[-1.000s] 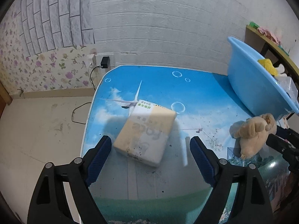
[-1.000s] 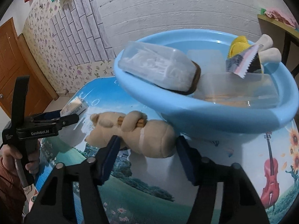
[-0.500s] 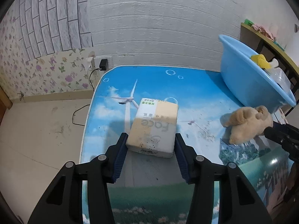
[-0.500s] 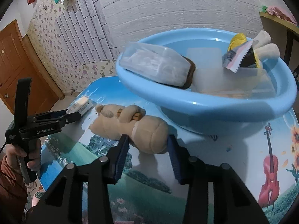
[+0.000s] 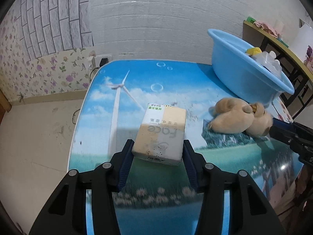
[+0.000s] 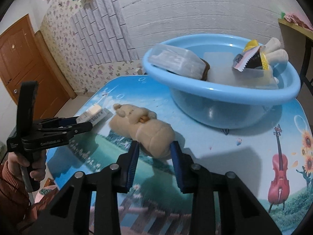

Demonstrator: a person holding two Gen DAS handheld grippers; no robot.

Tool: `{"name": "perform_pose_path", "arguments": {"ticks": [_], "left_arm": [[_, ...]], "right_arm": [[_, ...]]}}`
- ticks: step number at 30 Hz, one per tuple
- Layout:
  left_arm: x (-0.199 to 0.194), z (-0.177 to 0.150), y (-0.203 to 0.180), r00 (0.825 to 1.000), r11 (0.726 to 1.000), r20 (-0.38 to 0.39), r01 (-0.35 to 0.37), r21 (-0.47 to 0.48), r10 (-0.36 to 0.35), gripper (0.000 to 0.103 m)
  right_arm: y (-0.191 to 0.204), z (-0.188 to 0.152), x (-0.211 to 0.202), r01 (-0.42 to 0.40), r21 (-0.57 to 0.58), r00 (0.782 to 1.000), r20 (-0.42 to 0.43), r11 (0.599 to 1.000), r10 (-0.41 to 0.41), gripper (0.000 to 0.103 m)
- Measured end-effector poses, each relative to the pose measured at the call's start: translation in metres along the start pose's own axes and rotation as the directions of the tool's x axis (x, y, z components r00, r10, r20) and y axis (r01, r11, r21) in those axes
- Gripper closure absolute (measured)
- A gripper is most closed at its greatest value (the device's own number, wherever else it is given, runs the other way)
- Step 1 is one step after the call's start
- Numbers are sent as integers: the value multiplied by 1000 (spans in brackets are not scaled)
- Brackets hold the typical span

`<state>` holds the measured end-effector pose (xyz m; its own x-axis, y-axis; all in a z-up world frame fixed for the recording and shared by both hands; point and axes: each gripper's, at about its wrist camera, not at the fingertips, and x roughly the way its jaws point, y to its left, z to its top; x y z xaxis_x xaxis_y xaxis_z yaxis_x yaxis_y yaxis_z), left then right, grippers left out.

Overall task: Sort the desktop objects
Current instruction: 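Grasp the Face tissue pack with the left tool while the right tool grasps the tan plush dog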

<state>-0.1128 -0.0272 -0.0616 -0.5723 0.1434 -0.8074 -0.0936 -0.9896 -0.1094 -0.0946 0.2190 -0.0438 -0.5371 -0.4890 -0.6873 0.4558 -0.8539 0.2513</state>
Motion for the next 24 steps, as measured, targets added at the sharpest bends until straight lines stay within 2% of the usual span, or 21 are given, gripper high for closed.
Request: {"name": "perform_pose_path", "arguments": {"ticks": [1,3,5,7,9,11,14,18,19,20,24], "left_arm": [[-1,-2,-1,1000,1000,-9,0,2,0,54],[-6,-8,-5,1000,1000,-9,2,12,-2,54],[-10,-13,-7,1000,1000,-8,8,17,-8,54],[-11,-15,-7,1000,1000,-14,6,17,-6,54],[-9,-16,-7,1000,1000,-16,-3,10,3,50],[-8,-16,-4,1000,1000,-11,-15,-4,15,39],[-6,-16,-3,1000,1000,-3,-23,-13,23,35],[-2,-15,-5,999,999,-1,-34,-7,34,34],[-2,-16,-8,999,999,1,-35,16,35,43],[-3,-17,-12,1000,999,3,-27,39,27,55],[-5,-20,-20,1000,998,5,-15,65,15,55]], "right_arm": [[5,-1,-4,-18,-27,1000,-1,999,18,69],[12,-4,-11,-3,-90,1000,7,996,3,67],[17,-7,-10,45,-121,999,7,992,-45,50],[10,-7,-4,63,-100,998,-2,993,-63,45],[1,-4,6,67,-61,998,-19,996,-68,45],[-5,-1,13,73,-50,997,-27,996,-74,45],[-4,4,20,78,-54,996,-29,995,-80,45],[-4,11,30,62,-56,997,-44,996,-65,46],[-6,11,30,46,-42,998,-43,998,-48,57],[-6,10,30,40,-34,998,-44,999,-42,58],[-4,4,24,46,-56,998,-39,997,-48,59]]}}
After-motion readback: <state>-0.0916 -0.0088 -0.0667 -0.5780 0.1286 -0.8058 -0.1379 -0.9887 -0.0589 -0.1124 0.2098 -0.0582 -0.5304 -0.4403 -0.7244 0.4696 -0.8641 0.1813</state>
